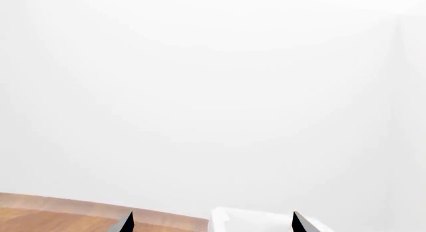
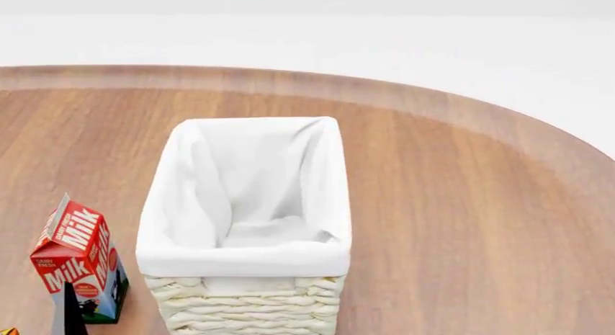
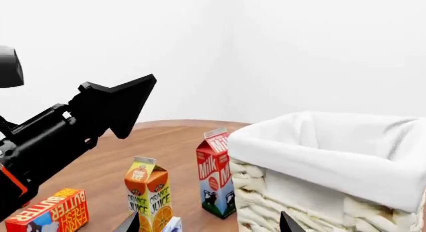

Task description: Pick up the alphabet soup, and put it in the basket.

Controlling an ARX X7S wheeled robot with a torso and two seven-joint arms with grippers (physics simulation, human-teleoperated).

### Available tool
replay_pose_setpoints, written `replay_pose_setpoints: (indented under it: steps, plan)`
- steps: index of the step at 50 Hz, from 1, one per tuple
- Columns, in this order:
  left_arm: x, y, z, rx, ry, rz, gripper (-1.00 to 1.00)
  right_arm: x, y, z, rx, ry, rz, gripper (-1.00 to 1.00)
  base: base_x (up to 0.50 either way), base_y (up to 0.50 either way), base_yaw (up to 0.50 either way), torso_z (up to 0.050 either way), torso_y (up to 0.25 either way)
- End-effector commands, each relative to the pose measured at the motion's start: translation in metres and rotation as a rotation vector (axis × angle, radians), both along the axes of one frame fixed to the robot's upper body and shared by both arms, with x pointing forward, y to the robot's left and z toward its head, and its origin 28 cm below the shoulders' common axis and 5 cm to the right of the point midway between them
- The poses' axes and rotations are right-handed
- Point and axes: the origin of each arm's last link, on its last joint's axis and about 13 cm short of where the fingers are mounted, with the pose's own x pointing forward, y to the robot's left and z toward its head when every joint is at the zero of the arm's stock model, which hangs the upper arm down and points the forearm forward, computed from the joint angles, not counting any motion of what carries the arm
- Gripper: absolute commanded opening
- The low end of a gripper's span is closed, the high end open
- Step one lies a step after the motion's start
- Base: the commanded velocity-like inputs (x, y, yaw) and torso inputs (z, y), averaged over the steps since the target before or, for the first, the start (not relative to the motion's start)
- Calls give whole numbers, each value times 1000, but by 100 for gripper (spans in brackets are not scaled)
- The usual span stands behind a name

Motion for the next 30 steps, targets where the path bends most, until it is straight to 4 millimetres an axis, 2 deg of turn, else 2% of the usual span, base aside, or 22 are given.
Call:
replay_pose_setpoints:
  steps: [1, 30]
  plan:
    - [0, 0, 0, 0, -2, 1, 100, -8, 2, 0, 25, 25, 156, 100, 0, 0, 0, 0, 0]
    - [0, 0, -1, 4, -2, 1, 100, -20, 5, -5, -10, 49, 339, 100, 0, 0, 0, 0, 0]
